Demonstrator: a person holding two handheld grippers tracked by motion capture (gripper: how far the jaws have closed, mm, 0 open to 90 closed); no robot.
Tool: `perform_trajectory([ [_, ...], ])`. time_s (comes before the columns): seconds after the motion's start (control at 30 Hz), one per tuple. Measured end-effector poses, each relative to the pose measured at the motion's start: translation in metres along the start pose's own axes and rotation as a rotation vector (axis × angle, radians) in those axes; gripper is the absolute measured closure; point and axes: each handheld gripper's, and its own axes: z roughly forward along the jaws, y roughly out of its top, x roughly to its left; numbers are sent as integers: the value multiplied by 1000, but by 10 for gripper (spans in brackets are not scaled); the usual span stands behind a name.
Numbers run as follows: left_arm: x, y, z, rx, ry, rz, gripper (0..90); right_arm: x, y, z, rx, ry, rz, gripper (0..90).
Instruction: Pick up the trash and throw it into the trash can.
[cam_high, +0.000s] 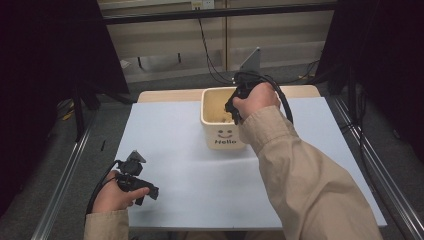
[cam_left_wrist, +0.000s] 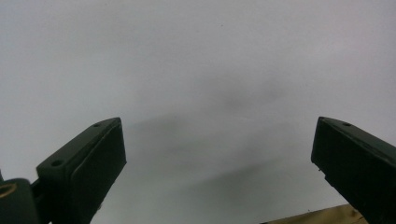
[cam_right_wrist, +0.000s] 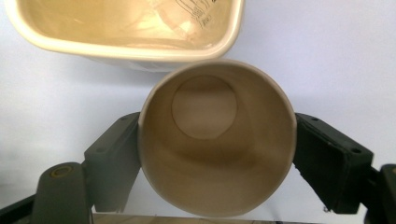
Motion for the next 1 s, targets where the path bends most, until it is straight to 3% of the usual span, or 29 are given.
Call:
perform_trajectory([
  [0.3, 0, 0, 0, 1, -3, -1, 30, 1, 4, -13, -3, 24, -17, 206],
  [0.33, 0, 0, 0, 2, -1, -1, 30, 2, 5, -16, 24, 14, -2, 206],
  [0.4, 1, 0, 0, 0, 8, 6, 30, 1, 7, -18, 3, 21, -12, 207],
  [0.73, 1, 0, -1, 1, 10, 14, 30, -1, 13, -35, 11, 17, -13, 208],
  [0.77, 0, 0, -1, -5, 2, -3, 30, -2, 14, -39, -1, 12, -11, 208],
  [1.0, 1, 0, -1, 0, 4, -4, 30, -4, 19, -50, -5, 14, -32, 208],
])
